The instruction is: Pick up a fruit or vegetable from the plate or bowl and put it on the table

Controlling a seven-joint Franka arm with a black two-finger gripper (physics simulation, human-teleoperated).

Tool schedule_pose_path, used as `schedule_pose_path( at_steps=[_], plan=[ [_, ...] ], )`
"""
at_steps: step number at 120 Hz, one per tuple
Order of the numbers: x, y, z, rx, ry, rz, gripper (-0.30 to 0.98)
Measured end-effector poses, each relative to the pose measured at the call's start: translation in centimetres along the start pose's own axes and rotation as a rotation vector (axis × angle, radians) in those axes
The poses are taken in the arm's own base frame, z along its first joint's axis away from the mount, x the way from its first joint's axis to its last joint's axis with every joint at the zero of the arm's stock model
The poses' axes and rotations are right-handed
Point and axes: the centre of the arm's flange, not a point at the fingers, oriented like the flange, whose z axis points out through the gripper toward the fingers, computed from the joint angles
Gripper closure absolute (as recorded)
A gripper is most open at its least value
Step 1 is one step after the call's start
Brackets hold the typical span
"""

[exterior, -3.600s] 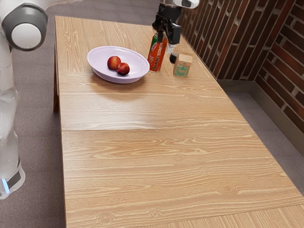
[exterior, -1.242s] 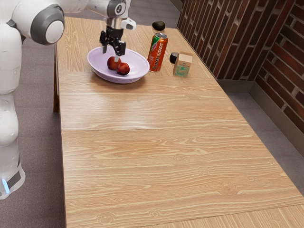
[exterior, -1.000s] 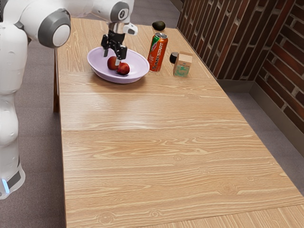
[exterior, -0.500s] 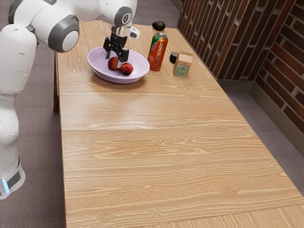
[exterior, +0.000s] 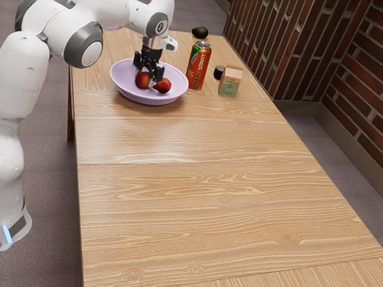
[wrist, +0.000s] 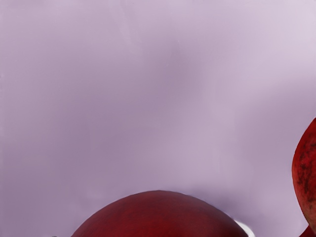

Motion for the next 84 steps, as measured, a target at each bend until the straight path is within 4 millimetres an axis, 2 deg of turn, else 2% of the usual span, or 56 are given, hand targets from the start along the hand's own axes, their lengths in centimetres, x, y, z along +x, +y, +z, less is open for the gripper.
schedule_pose_path(
  at_steps=[10,26,34,40,48,56,74,79,84],
  plan=[
    [0.1,0.1,-0.5,0.002,0.008,0.004,0.22],
    [0.1,0.3,-2.5,0.000,0.004,0.010,0.24],
    [-0.1,0.9,-3.9,-0.006,0.003,0.023,0.24],
    [-0.4,2.4,-5.1,-0.015,0.007,0.049,0.25],
    [-0.4,5.6,-6.5,-0.022,0.010,0.101,0.25],
    [-0.3,9.8,-7.0,-0.024,0.004,0.167,0.25],
    [-0.7,21.3,-7.7,-0.027,-0.004,0.342,0.26],
    [-1.0,24.2,-7.4,-0.030,-0.010,0.382,0.25],
    [-1.0,27.1,-6.2,-0.035,-0.023,0.420,0.25]
  ],
)
